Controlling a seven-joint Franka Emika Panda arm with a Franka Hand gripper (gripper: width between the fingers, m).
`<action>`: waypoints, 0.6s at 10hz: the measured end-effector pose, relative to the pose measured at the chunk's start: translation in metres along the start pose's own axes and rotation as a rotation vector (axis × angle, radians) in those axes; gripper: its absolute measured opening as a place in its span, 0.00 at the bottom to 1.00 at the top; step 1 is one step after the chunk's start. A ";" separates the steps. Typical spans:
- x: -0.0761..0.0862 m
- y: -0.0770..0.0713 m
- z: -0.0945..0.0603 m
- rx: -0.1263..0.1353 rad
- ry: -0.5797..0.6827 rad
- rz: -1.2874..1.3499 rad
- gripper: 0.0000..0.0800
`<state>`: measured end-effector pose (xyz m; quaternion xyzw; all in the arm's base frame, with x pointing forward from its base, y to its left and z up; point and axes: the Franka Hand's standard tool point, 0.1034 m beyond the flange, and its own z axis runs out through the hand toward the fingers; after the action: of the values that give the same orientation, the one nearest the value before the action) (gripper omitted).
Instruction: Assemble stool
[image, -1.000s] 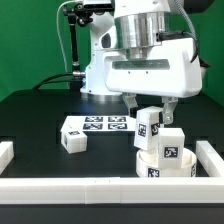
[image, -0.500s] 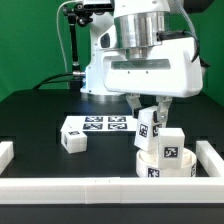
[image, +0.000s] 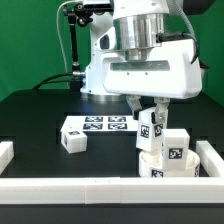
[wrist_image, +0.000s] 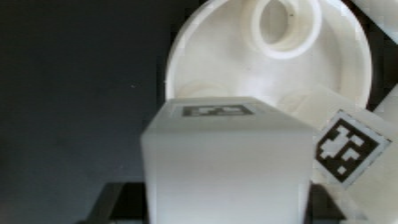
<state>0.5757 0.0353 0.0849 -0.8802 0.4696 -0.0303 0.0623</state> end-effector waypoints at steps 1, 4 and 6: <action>0.000 0.000 0.000 0.010 -0.011 0.095 0.42; -0.005 -0.005 0.002 0.036 -0.024 0.363 0.42; -0.007 -0.010 0.003 0.064 -0.032 0.571 0.42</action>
Offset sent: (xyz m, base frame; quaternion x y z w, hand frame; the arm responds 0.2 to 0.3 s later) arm -0.0064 0.0095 -0.0154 -0.0127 -0.0060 0.1960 0.9805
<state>0.5803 0.0463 0.0836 -0.7103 0.6962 -0.0125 0.1032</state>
